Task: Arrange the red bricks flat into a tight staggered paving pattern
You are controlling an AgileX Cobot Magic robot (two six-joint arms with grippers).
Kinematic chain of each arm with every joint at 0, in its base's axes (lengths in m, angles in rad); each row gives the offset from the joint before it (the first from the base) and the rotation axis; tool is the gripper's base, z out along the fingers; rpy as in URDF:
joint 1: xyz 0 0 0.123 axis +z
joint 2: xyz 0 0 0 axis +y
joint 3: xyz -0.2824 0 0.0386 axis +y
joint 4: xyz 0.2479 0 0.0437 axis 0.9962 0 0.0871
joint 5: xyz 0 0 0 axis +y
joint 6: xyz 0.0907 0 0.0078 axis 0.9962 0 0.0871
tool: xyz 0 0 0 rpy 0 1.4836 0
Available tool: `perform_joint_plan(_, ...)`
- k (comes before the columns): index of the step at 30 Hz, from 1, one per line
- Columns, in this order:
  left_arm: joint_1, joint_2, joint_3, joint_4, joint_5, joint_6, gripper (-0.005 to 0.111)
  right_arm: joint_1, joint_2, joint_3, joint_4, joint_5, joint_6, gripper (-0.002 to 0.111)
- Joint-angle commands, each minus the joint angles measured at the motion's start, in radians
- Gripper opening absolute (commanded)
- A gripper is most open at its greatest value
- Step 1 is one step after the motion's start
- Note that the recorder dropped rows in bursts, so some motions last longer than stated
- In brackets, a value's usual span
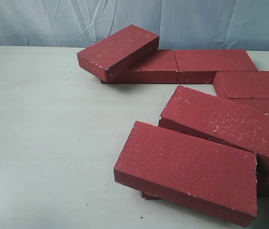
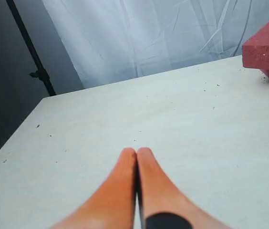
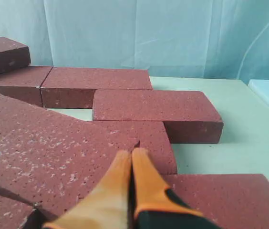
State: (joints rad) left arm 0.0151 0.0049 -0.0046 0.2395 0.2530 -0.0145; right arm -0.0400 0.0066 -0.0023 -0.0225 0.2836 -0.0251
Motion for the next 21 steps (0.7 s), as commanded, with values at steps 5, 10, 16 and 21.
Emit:
perform_joint_plan(5, 0.004, -0.005, 0.005, -0.212, -0.137, -0.01, 0.0, -0.006, -0.007, 0.002, -0.027, -0.162, -0.001, -0.001)
perform_joint_plan(10, 0.004, -0.005, 0.005, -0.403, -0.206, -0.012, 0.0, -0.006, -0.007, 0.002, 0.022, -0.373, 0.001, -0.001)
perform_joint_plan(16, 0.004, -0.005, 0.005, -0.533, -0.338, -0.012, 0.0, -0.006, -0.007, 0.002, 0.26, -0.528, 0.048, -0.001)
perform_joint_plan(21, 0.004, -0.005, 0.005, -0.55, -0.546, -0.039, 0.0, -0.006, -0.007, -0.024, 0.234, -0.571, 0.137, -0.001)
